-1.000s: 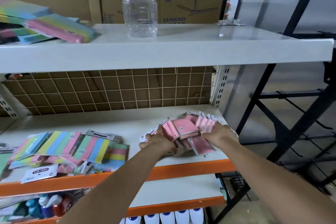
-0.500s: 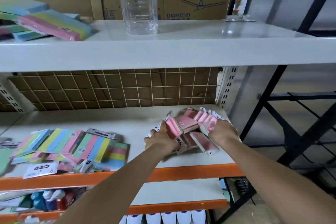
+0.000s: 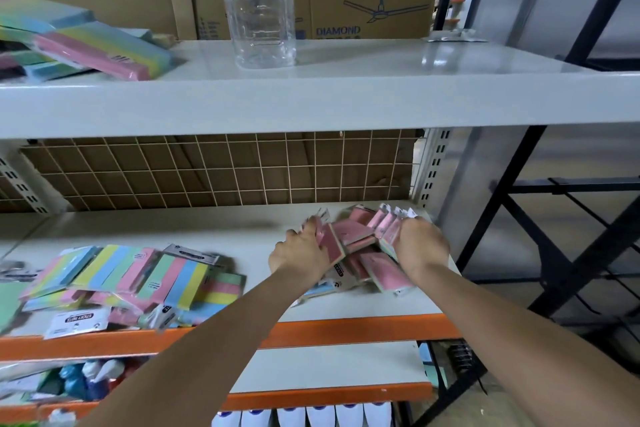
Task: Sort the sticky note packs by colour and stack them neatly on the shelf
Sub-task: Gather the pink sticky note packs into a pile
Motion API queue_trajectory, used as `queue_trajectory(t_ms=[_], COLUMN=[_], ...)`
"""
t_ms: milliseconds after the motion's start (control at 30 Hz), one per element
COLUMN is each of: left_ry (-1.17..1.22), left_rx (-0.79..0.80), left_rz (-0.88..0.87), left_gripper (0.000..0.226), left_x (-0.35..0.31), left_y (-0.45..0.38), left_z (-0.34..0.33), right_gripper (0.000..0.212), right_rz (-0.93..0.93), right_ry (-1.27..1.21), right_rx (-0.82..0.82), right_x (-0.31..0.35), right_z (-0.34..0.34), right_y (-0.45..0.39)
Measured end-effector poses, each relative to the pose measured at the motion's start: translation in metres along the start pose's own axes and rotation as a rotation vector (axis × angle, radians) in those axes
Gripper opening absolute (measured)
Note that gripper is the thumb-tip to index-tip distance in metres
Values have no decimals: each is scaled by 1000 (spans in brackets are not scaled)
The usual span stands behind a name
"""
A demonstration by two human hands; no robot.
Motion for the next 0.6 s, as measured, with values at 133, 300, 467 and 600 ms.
queue_trajectory(t_ms=[133, 300, 467, 600], left_ry=[-47, -70, -294, -321], left_rx=[-76, -135, -204, -281], left_rz=[-42, -175, -352, -343], left_gripper=[50, 63, 83, 74], left_x=[-6, -19, -34, -29], left_y=[-3, 4, 19, 20], left_z=[9, 13, 2, -6], right_gripper=[25, 27, 41, 58], right_rz=[71, 235, 375, 568], right_ry=[47, 5, -46, -97], right_rx=[-75, -194, -307, -416], right_x=[11, 31, 49, 65], right_z=[16, 27, 38, 43], right_y=[8, 14, 24, 31])
Point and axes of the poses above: each hand's wrist, its own y-axis away from the middle knuckle, its own z-axis out of the back of the hand, x = y × z, the point moved 7 cm from there along -y, towards the middle knuckle, and after that the axes turned 6 degrees about -y, right-handed, at the moved point
